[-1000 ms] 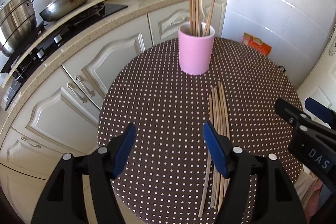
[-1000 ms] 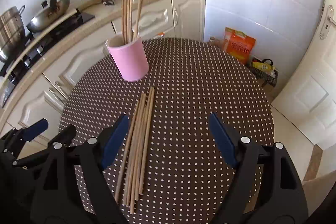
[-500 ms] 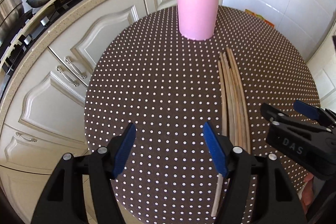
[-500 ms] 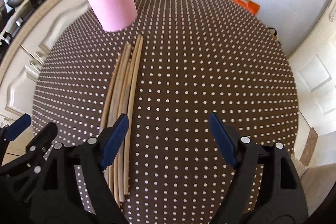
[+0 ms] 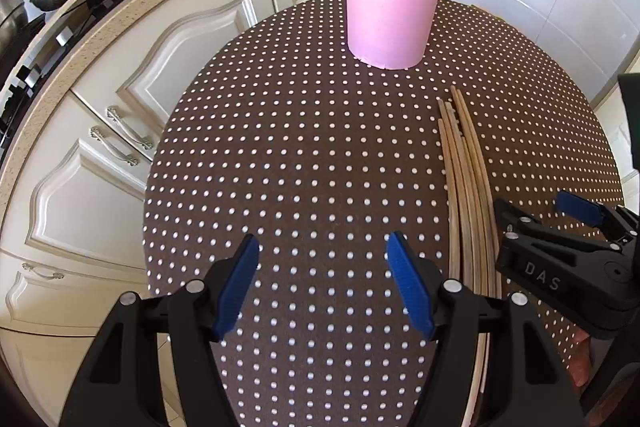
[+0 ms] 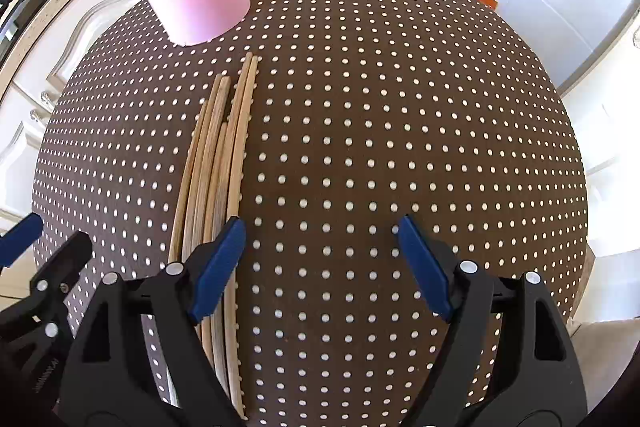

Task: Organize utensils
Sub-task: 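Withdraw both open tools and lower them over the chopstick pile, then grasp a chopstick with the right tool while the left tool grasps another, then lift the left tool's chopstick toward the pink cup while the right tool lifts its chopstick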

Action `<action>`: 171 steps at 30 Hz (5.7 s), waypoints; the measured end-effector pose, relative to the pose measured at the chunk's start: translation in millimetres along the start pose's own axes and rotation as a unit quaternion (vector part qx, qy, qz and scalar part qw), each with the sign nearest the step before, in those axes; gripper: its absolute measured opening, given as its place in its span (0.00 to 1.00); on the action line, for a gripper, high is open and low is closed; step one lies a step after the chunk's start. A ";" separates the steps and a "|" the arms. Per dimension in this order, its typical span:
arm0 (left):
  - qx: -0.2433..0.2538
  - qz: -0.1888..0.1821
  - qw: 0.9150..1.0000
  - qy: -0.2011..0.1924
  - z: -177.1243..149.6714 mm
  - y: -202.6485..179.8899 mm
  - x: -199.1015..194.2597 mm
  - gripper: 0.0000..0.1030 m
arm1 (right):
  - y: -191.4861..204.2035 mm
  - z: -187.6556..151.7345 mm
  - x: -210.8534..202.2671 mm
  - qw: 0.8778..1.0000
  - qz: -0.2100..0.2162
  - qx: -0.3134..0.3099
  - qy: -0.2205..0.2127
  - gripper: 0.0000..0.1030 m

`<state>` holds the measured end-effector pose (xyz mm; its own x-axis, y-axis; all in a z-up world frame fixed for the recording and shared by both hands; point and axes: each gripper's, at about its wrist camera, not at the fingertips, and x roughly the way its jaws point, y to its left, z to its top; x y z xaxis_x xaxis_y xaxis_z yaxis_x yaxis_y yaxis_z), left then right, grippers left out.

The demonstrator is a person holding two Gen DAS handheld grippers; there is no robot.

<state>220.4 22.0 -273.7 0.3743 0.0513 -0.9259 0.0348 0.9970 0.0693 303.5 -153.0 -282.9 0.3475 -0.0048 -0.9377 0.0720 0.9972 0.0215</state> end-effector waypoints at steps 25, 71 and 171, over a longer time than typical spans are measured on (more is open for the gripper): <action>0.013 -0.016 1.000 0.005 26.0 -9.4 20.6 0.64 | -13.8 32.5 7.1 0.999 0.023 0.027 0.019 0.77; 0.074 -0.043 0.994 0.067 53.6 -50.9 54.2 0.65 | -19.1 56.1 -1.9 0.989 0.125 0.064 0.038 0.06; -0.058 -0.050 0.948 -0.308 115.6 -47.5 -239.9 0.05 | -62.3 91.8 -271.2 0.915 0.208 0.024 -0.344 0.05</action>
<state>236.0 -44.5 -12.0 0.8457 -0.0523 -0.5311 0.0096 0.9965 -0.0829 290.7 -220.7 1.9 0.8598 0.3122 -0.4040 -0.1656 0.9190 0.3578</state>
